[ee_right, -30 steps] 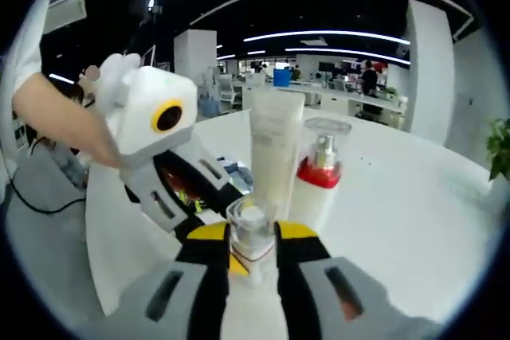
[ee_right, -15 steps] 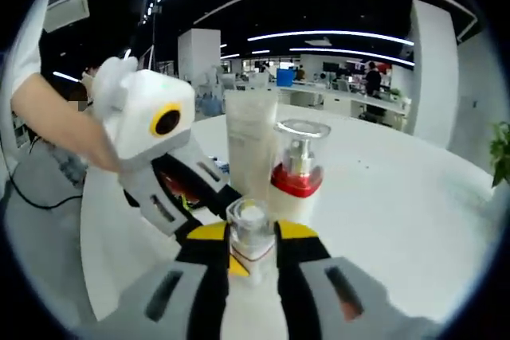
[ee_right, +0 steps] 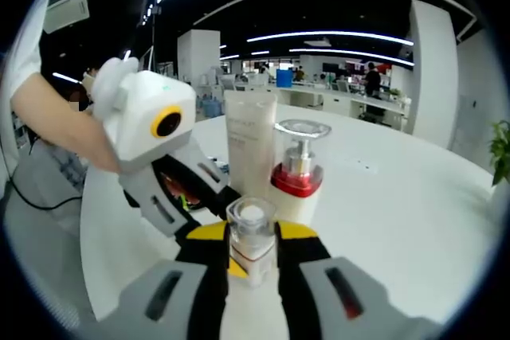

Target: Arrange the skincare products in the storage area until every visible bottle or jar stands upright without overlapping.

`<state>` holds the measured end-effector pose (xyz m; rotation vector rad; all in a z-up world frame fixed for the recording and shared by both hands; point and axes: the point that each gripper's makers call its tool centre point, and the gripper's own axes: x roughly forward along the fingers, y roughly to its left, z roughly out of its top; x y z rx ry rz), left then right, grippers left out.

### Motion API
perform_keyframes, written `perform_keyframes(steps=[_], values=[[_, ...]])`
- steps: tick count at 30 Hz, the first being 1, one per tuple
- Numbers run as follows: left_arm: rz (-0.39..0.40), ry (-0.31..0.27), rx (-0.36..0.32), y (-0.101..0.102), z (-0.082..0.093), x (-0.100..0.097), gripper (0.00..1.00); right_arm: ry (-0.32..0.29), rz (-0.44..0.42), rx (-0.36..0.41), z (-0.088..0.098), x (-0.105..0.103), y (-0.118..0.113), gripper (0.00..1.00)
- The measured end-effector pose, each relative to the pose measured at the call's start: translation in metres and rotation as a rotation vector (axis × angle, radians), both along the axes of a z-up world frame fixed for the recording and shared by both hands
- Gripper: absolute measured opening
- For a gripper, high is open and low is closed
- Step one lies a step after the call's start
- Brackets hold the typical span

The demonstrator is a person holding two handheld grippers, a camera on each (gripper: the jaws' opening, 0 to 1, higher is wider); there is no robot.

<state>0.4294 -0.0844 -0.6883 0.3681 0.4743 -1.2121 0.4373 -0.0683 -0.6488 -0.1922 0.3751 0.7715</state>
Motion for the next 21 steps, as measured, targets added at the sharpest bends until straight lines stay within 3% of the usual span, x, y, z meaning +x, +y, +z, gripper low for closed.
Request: perform_keyframes(steps=[13,21], values=[[-0.002,0.005,0.021,0.006,-0.001,-0.003,0.27,0.023,-0.005,-0.012,-0.005,-0.007,-0.002,0.31],[0.003,0.012,0.049,0.020,-0.002,-0.010,0.32,0.024,-0.015,-0.014,-0.001,-0.016,-0.003,0.39]])
